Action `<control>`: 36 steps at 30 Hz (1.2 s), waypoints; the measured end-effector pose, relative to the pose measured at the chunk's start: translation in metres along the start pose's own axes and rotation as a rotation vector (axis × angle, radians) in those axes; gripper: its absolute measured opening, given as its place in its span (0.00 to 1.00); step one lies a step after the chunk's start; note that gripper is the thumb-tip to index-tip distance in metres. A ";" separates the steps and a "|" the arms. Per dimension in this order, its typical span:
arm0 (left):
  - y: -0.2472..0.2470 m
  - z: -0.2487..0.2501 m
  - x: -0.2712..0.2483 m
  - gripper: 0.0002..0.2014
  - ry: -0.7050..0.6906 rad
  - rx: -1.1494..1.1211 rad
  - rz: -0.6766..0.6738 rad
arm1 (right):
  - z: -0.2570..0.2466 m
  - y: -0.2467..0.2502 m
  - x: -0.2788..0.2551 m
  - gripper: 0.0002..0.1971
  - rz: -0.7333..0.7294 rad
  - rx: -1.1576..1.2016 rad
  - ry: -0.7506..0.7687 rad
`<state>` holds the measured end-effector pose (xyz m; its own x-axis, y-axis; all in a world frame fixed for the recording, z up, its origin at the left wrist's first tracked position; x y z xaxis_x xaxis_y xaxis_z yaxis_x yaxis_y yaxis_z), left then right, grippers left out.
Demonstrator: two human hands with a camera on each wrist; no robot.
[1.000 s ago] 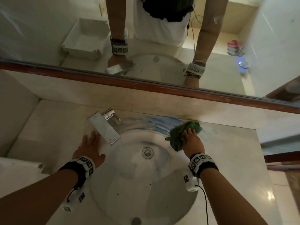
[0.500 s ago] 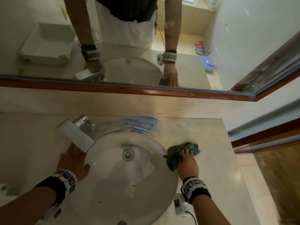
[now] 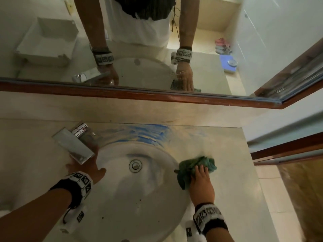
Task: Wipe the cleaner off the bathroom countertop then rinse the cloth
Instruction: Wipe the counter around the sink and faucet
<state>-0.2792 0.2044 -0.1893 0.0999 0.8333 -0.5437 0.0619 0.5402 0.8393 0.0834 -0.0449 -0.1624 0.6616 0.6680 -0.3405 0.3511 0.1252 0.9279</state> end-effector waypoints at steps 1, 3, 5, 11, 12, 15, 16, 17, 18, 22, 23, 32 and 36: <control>0.001 0.003 -0.002 0.47 0.010 0.001 -0.012 | 0.003 -0.003 -0.006 0.30 -0.011 -0.027 0.006; 0.002 0.007 -0.001 0.47 0.023 -0.025 -0.040 | 0.001 0.003 -0.003 0.30 -0.012 -0.023 -0.007; 0.003 0.009 -0.001 0.47 0.039 -0.068 -0.068 | -0.007 0.016 0.017 0.30 0.003 0.001 -0.009; 0.004 0.013 0.001 0.47 0.085 -0.137 -0.068 | -0.034 0.050 0.114 0.30 0.017 0.010 0.005; 0.006 0.014 0.000 0.47 0.080 -0.133 -0.062 | -0.038 0.052 0.122 0.30 0.019 0.006 0.002; 0.015 0.020 -0.008 0.47 0.070 -0.105 -0.035 | -0.039 0.046 0.116 0.29 0.036 0.008 -0.004; 0.022 0.023 -0.014 0.47 0.063 -0.100 -0.026 | -0.037 0.040 0.105 0.29 0.038 0.004 0.008; 0.026 0.026 -0.018 0.47 0.056 -0.108 -0.024 | -0.036 0.034 0.092 0.30 0.040 0.000 0.027; 0.029 0.028 -0.021 0.47 0.052 -0.122 -0.026 | -0.034 0.027 0.077 0.30 0.037 0.000 0.042; 0.021 0.022 -0.016 0.45 0.064 -0.156 -0.077 | -0.032 0.008 0.034 0.31 0.000 -0.041 0.104; 0.018 0.020 -0.013 0.46 0.067 -0.155 -0.081 | -0.034 0.009 0.033 0.31 -0.005 -0.055 0.117; 0.009 0.013 -0.005 0.45 0.044 -0.052 -0.045 | -0.089 0.050 0.138 0.26 0.045 -0.008 0.135; 0.013 0.006 -0.010 0.41 0.005 -0.016 -0.038 | -0.084 0.043 0.115 0.28 -0.007 -0.025 0.153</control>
<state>-0.2733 0.2027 -0.1727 0.0930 0.8124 -0.5756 0.0493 0.5736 0.8176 0.1187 0.0992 -0.1489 0.5501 0.7707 -0.3214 0.3370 0.1472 0.9299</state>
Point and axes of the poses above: each hand's wrist, its own x-axis towards the middle knuckle, its own y-axis out of the back of the hand, z = x × y, the point moved 6 cm from there along x, towards the middle knuckle, and after that the axes turned 4 degrees about z, right-handed, at the moved point
